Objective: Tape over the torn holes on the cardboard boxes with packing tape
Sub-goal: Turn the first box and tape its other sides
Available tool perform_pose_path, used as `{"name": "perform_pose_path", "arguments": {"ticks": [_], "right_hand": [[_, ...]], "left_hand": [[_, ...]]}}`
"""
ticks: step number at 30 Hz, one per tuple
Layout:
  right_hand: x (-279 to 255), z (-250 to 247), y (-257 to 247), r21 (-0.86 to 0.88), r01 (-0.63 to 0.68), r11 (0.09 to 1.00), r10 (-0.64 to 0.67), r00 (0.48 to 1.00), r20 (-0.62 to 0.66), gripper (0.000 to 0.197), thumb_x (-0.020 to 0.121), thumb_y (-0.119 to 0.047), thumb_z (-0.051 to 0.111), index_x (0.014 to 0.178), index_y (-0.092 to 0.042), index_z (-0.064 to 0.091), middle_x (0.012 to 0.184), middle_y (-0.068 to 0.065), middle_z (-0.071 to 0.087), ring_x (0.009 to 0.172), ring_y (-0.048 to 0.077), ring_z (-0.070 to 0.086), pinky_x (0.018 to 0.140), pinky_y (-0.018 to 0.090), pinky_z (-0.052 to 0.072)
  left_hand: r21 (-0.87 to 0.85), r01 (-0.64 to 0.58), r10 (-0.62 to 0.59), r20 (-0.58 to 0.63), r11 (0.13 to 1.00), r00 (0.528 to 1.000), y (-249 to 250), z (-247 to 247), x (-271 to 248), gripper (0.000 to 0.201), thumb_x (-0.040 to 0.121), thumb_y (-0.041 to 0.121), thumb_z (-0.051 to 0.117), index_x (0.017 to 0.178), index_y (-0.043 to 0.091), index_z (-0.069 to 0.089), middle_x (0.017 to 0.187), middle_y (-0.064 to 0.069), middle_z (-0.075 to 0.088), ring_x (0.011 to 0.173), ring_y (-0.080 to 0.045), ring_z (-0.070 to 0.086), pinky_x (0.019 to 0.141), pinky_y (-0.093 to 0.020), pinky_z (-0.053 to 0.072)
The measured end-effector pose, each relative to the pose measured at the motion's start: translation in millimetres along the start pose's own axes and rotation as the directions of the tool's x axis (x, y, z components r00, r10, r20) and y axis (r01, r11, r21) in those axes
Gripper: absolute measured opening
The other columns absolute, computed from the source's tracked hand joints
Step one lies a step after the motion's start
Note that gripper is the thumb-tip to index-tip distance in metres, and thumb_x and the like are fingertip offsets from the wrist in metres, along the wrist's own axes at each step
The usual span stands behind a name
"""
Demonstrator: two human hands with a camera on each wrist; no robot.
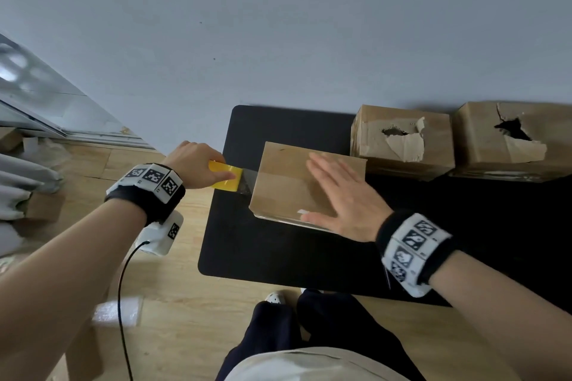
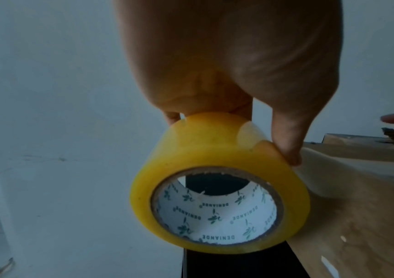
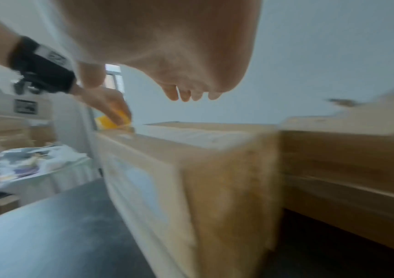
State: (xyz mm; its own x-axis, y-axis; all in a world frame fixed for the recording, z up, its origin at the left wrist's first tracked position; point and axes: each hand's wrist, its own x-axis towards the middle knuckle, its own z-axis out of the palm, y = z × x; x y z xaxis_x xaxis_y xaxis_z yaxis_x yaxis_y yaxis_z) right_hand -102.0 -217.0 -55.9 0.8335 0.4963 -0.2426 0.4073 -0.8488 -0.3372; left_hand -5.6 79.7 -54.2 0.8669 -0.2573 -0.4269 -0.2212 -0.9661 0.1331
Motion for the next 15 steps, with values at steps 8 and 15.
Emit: {"name": "perform_pose_path", "arguments": {"ticks": [8,15], "right_hand": [[46,53,-45,-0.159,0.121,0.98,-0.119,0.993,0.019,0.085,0.09,-0.065,0.016,0.153,-0.009,0.003,0.161,0.005,-0.002,0.148,0.017,0.0,0.121,0.034,0.002],[11,54,-13,-0.182,0.014,0.983,-0.015,1.0,-0.004,0.082,0.093,-0.065,0.015,0.153,-0.01,0.004,0.16,0.005,0.0,0.147,0.017,0.004,0.119,0.034,0.005]], "left_hand": [[-0.071,0.003,-0.003,0.011,0.998,1.0,-5,5,1,0.042,0.081,0.058,0.055,0.1,0.024,0.07,0.099,-0.002,0.069,0.099,-0.025,0.055,0.088,-0.035,0.043],[-0.064,-0.02,0.021,0.014,0.998,1.0,-8,7,-2,0.044,0.081,0.059,0.054,0.101,0.022,0.07,0.099,-0.002,0.07,0.098,-0.025,0.057,0.09,-0.035,0.042]]}}
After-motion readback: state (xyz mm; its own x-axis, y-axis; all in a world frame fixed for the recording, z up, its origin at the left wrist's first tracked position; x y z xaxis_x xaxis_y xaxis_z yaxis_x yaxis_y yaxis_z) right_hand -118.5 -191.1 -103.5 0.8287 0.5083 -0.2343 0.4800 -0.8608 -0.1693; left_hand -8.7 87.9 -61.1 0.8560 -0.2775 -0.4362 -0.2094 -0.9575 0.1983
